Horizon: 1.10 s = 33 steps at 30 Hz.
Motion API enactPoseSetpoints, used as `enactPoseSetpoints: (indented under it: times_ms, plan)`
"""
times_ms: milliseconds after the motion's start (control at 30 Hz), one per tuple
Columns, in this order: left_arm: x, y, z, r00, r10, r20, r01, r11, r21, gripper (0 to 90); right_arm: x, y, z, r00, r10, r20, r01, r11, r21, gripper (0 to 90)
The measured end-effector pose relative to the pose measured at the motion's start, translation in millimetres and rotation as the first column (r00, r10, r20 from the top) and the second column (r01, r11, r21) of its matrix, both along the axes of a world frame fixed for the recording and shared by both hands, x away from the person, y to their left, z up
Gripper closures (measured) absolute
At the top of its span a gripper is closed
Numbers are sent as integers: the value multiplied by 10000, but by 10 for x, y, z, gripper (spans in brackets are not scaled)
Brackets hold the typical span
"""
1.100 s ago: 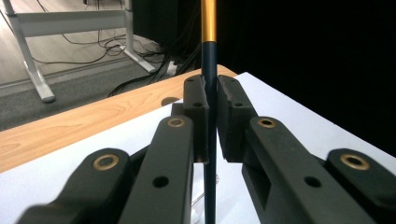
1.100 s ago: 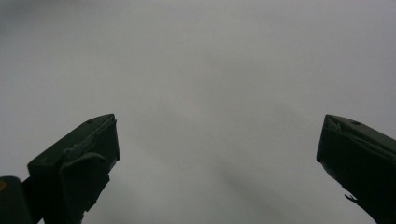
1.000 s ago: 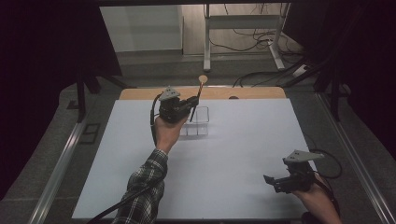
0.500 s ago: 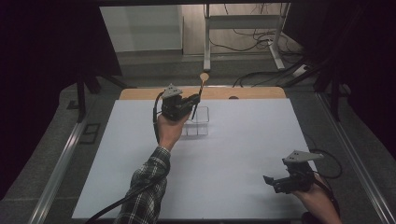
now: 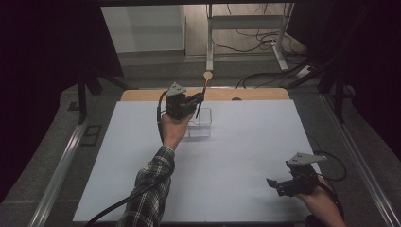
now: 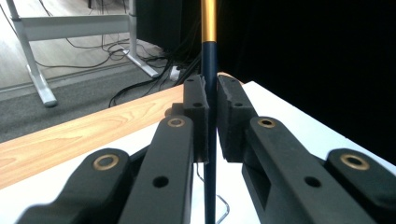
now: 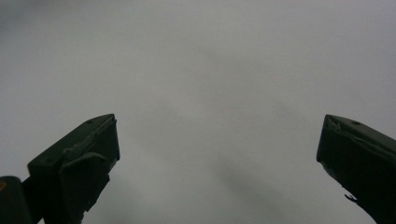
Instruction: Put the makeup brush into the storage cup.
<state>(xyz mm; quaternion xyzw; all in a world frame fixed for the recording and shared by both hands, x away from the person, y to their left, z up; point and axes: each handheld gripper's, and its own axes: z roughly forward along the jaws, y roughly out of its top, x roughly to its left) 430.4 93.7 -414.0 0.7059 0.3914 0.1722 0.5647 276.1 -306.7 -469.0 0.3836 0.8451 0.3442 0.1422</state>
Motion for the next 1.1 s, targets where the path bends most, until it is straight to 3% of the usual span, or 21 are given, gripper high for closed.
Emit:
enactPoseSetpoints:
  times_ms: [633,867,1100]
  plan:
    - [161,-181,-44,9999,136,-19,-135,9998,141,838,-4,4,-5,10000,71,-66,-71,10000,1,0]
    - [213,-218,-141,9994,299,-171,-300,9995,-81,838,-5,3,-7,9999,139,-94,-139,9999,-26,0]
    - [225,-212,-201,9990,408,-196,-408,9992,-27,838,-7,9,-14,9997,215,-124,-216,9997,-90,0]
